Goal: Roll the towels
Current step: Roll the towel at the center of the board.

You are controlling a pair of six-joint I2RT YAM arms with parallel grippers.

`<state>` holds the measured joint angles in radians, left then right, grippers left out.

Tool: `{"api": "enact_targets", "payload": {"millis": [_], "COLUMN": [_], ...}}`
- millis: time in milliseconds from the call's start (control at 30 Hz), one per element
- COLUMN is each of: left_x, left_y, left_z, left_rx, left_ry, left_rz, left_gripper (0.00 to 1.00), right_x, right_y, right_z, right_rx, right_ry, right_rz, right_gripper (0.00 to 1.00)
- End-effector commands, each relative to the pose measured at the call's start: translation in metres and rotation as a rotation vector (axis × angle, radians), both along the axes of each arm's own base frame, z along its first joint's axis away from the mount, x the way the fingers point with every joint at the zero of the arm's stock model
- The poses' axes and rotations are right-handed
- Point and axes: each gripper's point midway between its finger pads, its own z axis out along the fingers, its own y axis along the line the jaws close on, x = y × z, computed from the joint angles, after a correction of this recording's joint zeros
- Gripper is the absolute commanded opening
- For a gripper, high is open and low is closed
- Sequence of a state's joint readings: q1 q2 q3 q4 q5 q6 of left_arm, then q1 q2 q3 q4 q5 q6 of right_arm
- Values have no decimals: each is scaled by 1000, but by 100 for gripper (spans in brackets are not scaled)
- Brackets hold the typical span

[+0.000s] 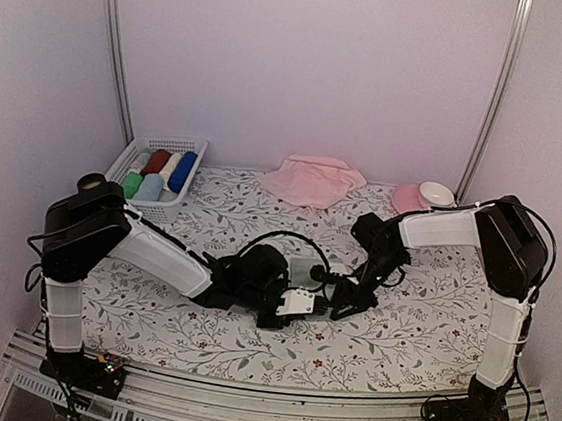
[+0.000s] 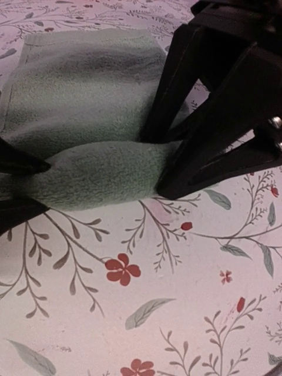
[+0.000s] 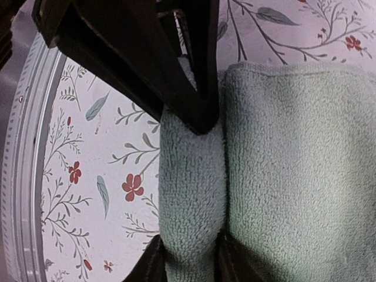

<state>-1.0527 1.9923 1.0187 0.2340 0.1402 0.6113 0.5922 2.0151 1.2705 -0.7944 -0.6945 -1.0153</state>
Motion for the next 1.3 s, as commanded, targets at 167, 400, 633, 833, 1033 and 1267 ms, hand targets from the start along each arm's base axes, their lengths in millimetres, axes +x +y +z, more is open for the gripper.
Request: {"api": "enact_targets", "payload": {"millis": [167, 400, 633, 833, 1033, 1267], "left_x": [-11, 0, 12, 15, 19, 19], "left_y": [15, 18, 20, 20, 19, 20], "left_z": [-13, -11, -15, -19, -20, -19], "left_rx": [15, -19, -30, -13, -5, -13], "left_ry": [249, 451, 601, 673, 699, 723], "left_rz": [42, 75, 109, 107, 114, 110], "left_gripper": [0, 1, 2, 4, 5, 6], "right_x": [19, 9, -9, -11, -9, 0], "right_y": [-9, -17, -15, -5, -1, 0], "right_z": [39, 65, 64, 40, 17, 1], "right_rx": [60, 150, 180, 114, 42, -19], "right_ry": [-208, -337, -385, -413, -440, -473], "right_rz": [-26, 20, 110, 130, 128, 104], "right_gripper": [46, 54, 57, 57, 57, 56]}}
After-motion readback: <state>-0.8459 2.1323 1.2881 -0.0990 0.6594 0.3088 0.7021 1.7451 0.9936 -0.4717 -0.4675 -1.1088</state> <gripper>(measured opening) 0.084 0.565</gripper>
